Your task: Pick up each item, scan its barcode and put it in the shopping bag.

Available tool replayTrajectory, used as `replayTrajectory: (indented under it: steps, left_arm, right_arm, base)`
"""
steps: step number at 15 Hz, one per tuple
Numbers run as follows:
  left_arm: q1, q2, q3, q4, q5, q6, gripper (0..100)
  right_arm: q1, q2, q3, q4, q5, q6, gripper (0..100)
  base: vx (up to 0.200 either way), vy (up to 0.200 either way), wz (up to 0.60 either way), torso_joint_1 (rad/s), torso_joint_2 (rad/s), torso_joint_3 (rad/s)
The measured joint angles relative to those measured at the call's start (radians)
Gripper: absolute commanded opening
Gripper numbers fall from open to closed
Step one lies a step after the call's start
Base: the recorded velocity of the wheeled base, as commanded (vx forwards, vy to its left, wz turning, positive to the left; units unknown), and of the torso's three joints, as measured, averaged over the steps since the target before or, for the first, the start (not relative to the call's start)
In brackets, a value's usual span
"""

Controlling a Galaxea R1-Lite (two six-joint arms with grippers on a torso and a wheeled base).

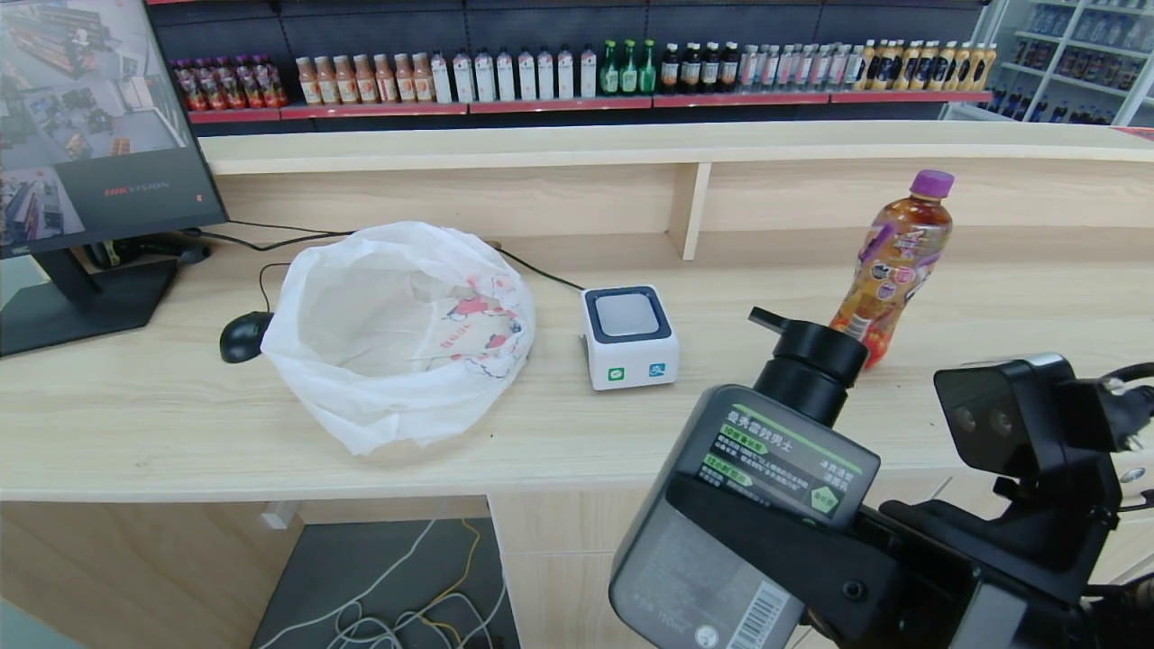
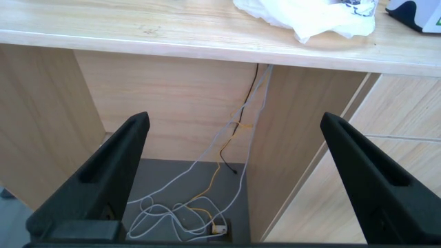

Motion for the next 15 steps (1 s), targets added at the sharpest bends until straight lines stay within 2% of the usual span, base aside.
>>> replayTrajectory:
  steps: [9,15]
  left_arm:
    - [0.0,0.0,0.0,0.0,0.0,0.0,100]
    - [0.0,0.0,0.0,0.0,0.0,0.0,100]
  right_arm:
    - [0.0,-0.018,0.038,0.0,0.0,-0.044,0]
    - [-0.001,-0.005,0.022,-0.001,-0.001,-0.021,0]
  base:
    - [0.0,0.0,0.0,0.0,0.0,0.0]
    - [0.0,0.0,0.0,0.0,0.0,0.0]
